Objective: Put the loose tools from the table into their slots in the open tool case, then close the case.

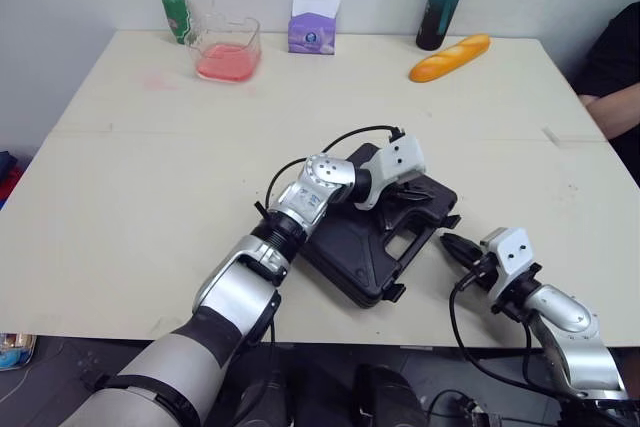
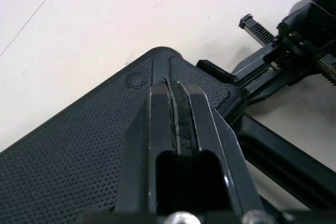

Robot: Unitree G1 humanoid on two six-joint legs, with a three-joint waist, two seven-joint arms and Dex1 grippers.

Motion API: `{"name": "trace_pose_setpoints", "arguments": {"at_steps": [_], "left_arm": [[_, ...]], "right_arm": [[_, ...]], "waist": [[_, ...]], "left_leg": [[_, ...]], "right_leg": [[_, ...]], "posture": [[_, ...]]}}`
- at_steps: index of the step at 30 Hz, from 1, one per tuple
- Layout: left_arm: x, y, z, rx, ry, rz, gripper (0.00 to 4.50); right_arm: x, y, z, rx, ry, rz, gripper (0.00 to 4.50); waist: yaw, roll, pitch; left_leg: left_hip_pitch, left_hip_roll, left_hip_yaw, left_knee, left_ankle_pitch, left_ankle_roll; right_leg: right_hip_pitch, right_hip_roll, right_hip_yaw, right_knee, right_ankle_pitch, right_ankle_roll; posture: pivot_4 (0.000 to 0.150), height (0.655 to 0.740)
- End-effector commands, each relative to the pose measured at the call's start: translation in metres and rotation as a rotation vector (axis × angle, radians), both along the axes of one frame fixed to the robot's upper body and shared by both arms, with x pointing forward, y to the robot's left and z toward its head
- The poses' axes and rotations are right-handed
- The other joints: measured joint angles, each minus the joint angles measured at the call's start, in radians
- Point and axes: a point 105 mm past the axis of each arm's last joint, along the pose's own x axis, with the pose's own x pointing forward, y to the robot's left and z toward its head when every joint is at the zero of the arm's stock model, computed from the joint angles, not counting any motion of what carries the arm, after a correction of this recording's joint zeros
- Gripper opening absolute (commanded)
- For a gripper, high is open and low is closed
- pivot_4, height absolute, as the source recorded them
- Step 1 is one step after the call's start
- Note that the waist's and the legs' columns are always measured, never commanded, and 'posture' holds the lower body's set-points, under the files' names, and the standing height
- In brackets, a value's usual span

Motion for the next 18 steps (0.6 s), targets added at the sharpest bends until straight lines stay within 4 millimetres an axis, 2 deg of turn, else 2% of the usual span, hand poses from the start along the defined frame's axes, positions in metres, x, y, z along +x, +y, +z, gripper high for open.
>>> {"name": "trace_pose_setpoints", "arguments": {"at_steps": [1, 5, 7, 10, 18], "left_arm": [[-0.01, 0.007, -0.052, 0.16, 0.1, 0.002, 0.04], [-0.007, 0.024, -0.093, 0.293, 0.173, 0.109, 0.04], [-0.006, 0.03, -0.105, 0.338, 0.187, 0.136, 0.04], [-0.007, 0.034, -0.115, 0.381, 0.197, 0.161, 0.04], [-0.004, 0.05, -0.127, 0.457, 0.242, 0.216, 0.04]], "right_arm": [[0.0, 0.0, 0.011, -0.001, -0.041, -0.004, 0.0], [0.002, 0.0, 0.014, 0.0, -0.047, -0.007, 0.0], [0.003, 0.001, 0.016, 0.0, -0.05, -0.004, 0.0], [0.004, 0.001, 0.019, 0.0, -0.056, -0.002, 0.0], [0.009, 0.003, 0.027, 0.0, -0.069, 0.006, 0.0]], "waist": [[0.0, 0.0, -0.002], [0.0, -0.001, -0.014], [0.0, -0.003, -0.018], [-0.003, -0.005, -0.028], [-0.002, -0.011, -0.047]], "left_leg": [[0.001, 0.0, 0.0, 0.0, 0.0, 0.0], [0.003, 0.001, -0.002, 0.0, 0.0, 0.001], [0.007, 0.004, -0.002, 0.0, -0.001, 0.001], [0.016, 0.009, -0.004, -0.001, -0.01, 0.007], [0.017, 0.011, -0.004, -0.001, -0.011, 0.004]], "right_leg": [[0.001, 0.0, 0.0, 0.0, 0.0, 0.0], [0.005, 0.0, -0.001, -0.002, 0.0, 0.0], [0.008, -0.001, -0.001, -0.002, 0.0, 0.0], [0.02, 0.001, -0.006, -0.007, -0.001, -0.001], [0.021, 0.0, -0.007, -0.008, -0.002, -0.003]], "posture": [[0.15, 0.74], [0.15, 0.74], [0.15, 0.74], [0.15, 0.74], [0.15, 0.74]]}}
